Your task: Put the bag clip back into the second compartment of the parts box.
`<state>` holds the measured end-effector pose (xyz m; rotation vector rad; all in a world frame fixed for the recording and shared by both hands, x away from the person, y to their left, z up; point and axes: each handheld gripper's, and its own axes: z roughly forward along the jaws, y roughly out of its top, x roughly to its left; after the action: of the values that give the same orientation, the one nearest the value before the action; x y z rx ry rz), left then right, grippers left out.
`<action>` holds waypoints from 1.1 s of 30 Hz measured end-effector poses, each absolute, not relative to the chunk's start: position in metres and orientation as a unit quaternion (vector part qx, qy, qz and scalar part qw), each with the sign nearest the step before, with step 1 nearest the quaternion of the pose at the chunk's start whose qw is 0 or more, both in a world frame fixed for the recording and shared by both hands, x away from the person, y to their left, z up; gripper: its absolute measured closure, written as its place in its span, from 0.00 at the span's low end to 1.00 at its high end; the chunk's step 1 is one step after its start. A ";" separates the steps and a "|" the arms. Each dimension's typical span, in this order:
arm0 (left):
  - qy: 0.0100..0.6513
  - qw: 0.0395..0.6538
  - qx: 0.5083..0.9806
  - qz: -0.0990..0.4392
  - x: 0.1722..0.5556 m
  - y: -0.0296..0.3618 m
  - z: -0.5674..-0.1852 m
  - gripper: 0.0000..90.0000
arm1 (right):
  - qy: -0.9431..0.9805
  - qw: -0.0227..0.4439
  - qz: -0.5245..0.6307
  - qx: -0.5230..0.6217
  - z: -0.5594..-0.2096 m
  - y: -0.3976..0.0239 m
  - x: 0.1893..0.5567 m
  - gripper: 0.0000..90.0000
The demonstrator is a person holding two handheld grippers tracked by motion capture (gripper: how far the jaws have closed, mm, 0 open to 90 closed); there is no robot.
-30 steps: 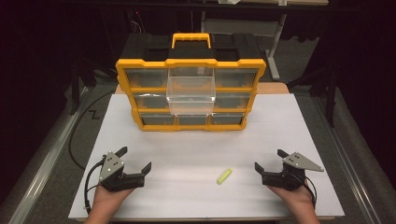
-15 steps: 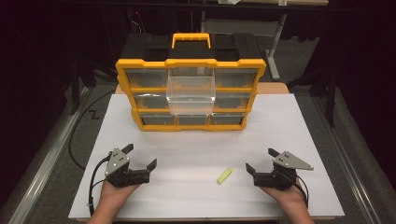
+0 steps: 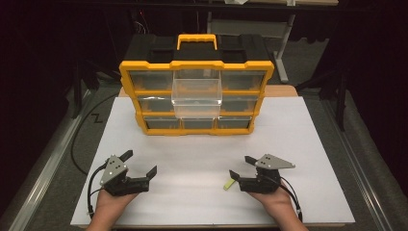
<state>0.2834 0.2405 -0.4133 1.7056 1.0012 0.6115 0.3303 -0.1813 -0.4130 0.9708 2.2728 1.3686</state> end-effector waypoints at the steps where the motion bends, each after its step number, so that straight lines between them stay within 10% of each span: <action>1: 0.416 0.509 0.712 0.246 0.284 0.241 -0.412 0.00 | 0.803 0.158 0.471 0.330 -0.414 -0.174 0.332 0.41; 13: 0.409 0.509 0.711 0.262 0.278 0.241 -0.413 0.00 | 0.837 0.150 0.437 0.294 -0.419 -0.152 0.325 0.99; 33: 0.406 0.510 0.716 0.252 0.282 0.241 -0.417 0.00 | 0.883 0.128 0.376 0.251 -0.431 -0.136 0.313 1.00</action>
<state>0.2815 0.2412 -0.4170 1.7232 0.9768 0.6060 0.3126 -0.1361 -0.4314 0.7295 2.5677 1.0941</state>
